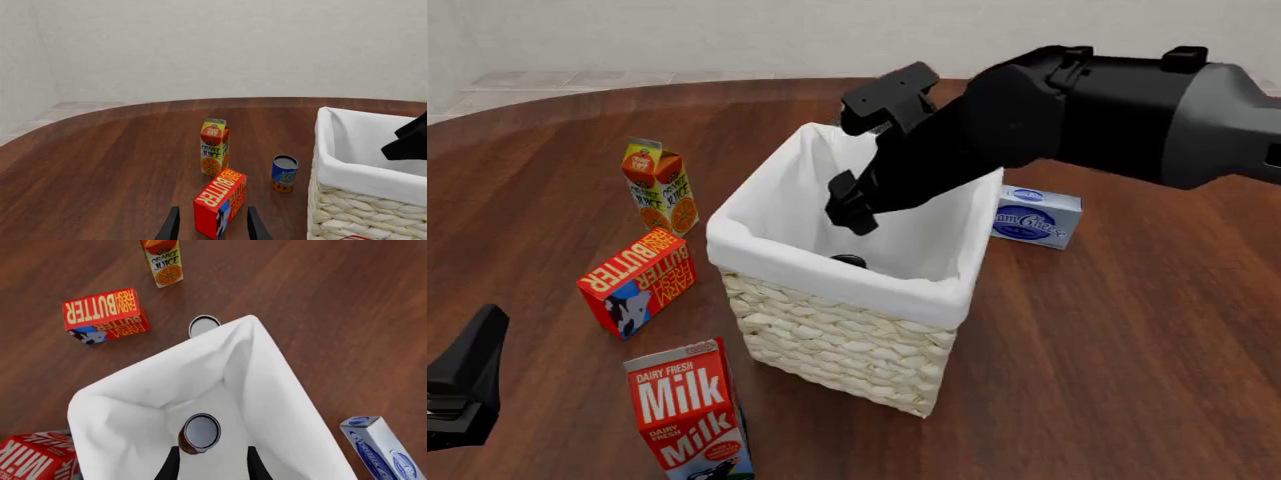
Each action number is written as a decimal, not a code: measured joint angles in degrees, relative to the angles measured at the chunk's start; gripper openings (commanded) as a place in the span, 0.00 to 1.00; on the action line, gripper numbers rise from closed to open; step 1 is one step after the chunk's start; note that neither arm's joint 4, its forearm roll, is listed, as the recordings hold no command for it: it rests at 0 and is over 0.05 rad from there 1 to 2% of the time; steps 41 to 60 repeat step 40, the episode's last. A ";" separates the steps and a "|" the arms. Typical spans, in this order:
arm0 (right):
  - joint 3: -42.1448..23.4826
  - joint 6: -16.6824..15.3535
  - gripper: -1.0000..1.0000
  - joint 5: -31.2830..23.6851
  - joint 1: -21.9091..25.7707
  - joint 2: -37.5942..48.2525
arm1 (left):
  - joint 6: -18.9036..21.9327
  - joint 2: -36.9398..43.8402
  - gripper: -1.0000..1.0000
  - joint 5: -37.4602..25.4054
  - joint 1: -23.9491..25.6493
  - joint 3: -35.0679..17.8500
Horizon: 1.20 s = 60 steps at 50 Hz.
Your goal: Pick up the tomato sauce, and put it in the basket.
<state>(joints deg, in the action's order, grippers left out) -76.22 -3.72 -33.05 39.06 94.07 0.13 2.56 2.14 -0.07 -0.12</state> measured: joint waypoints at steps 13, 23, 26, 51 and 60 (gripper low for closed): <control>2.83 0.49 1.00 -0.35 0.12 -6.34 | 0.00 0.00 1.00 0.00 0.00 0.00; 5.62 1.37 1.00 -0.07 0.51 -11.79 | 0.00 0.01 1.00 0.01 0.00 0.00; 6.63 1.71 1.00 0.15 0.55 -13.39 | 0.00 0.01 1.00 0.00 0.00 0.00; 11.28 2.71 1.00 1.18 -0.20 -20.86 | 0.00 0.01 1.00 0.00 0.00 0.00; 11.28 2.71 1.00 1.18 -0.20 -20.86 | 0.00 0.01 1.00 0.00 0.00 0.00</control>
